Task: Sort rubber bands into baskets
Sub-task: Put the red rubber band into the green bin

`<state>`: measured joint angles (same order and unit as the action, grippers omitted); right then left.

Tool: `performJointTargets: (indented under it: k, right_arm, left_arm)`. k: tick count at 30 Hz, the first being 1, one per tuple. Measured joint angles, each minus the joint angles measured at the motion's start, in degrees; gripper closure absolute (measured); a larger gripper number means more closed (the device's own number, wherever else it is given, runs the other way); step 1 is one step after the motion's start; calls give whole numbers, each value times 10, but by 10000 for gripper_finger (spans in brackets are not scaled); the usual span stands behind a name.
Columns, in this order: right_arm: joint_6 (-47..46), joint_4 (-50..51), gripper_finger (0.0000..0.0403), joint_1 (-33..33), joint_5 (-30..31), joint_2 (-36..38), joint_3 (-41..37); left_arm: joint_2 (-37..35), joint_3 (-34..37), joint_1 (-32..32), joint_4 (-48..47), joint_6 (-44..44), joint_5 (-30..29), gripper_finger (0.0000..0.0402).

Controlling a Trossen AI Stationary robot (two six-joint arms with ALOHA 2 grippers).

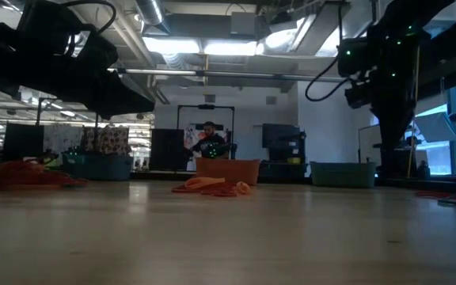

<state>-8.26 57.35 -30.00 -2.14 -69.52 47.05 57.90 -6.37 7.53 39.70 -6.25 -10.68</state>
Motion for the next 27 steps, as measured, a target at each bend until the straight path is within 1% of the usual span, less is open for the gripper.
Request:
performJointTargets:
  k: [3, 7, 11, 13, 18, 23, 25, 27]
  right_arm:
    - [-32, 0, 223, 40, 7, 0, 0]
    - [-60, 9, 223, 88, 53, 0, 0]
    - [-82, 30, 223, 121, 90, 0, 0]
    - [-92, 33, 223, 131, 96, 0, -1]
    - [-99, 18, 223, 139, 95, 0, -38]
    - [-101, -19, 223, 139, 69, 0, -90]
    - [-109, -21, 223, 139, 59, -5, -92]
    - [-110, -25, 223, 139, 62, -13, -92]
  left_arm:
    - [0, 0, 0, 0, 0, 0, 357]
    - [0, 0, 0, 0, -2, 0, 357]
    - [0, 0, 0, 0, -5, 0, 357]
    - [0, 0, 0, 0, -5, 0, 357]
    - [0, 0, 0, 0, -5, 0, 357]
    - [0, 0, 0, 0, -5, 0, 357]
    - [0, 0, 0, 0, -5, 0, 357]
    - [0, 0, 0, 0, -5, 0, 357]
